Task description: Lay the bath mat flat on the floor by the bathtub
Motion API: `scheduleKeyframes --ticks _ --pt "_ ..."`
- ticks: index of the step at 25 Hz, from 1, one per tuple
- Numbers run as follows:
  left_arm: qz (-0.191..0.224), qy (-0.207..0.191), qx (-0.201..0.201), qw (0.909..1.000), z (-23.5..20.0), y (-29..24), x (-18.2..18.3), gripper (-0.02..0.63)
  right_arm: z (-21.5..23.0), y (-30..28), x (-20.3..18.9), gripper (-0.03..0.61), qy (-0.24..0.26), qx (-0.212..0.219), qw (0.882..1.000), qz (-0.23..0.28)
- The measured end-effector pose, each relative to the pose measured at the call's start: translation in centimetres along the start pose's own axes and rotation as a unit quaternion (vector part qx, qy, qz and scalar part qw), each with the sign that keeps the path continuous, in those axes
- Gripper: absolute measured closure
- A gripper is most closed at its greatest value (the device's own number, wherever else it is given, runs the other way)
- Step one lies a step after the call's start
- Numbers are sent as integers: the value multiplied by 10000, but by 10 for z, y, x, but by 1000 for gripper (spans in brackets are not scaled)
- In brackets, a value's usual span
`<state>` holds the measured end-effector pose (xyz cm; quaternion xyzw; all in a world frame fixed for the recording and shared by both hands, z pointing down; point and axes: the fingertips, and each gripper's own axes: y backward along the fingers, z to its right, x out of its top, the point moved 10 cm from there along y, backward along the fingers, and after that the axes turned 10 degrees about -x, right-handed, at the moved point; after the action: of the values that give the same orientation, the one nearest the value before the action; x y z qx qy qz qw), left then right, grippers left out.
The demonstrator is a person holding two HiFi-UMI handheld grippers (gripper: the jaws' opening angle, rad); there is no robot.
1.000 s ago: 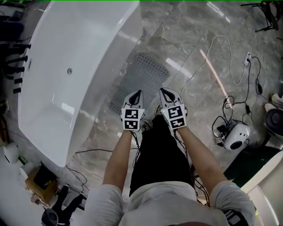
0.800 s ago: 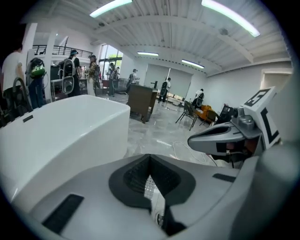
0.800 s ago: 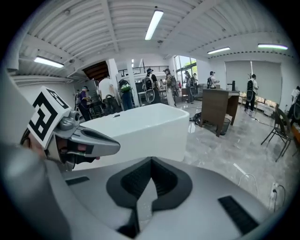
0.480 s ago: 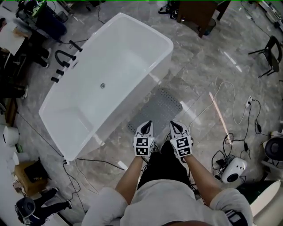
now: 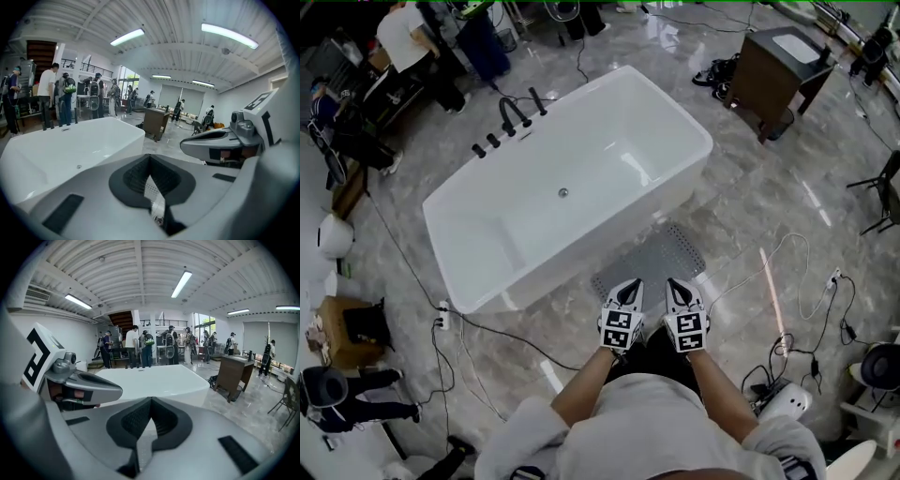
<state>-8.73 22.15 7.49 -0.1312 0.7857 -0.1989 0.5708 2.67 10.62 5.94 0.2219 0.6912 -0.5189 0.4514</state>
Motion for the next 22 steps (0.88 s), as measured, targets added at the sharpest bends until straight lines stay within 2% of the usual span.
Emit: scheduleKeyframes --ticks 6,10,15,19,22 --pt "176 -5 223 9996 1 46 2 603 -20 25 19 572 66 -53 9996 254" --pt "358 -76 418 9985 14 65 6 603 -23 45 24 572 231 136 9989 375" --pt "659 38 829 9944 51 68 17 603 5 65 29 572 561 397 9962 542" --pt "983 517 1126 9874 89 82 9 603 17 100 40 572 518 546 9928 930" --pt "1112 454 1281 9845 122 79 10 602 41 119 37 572 568 608 9892 1207"
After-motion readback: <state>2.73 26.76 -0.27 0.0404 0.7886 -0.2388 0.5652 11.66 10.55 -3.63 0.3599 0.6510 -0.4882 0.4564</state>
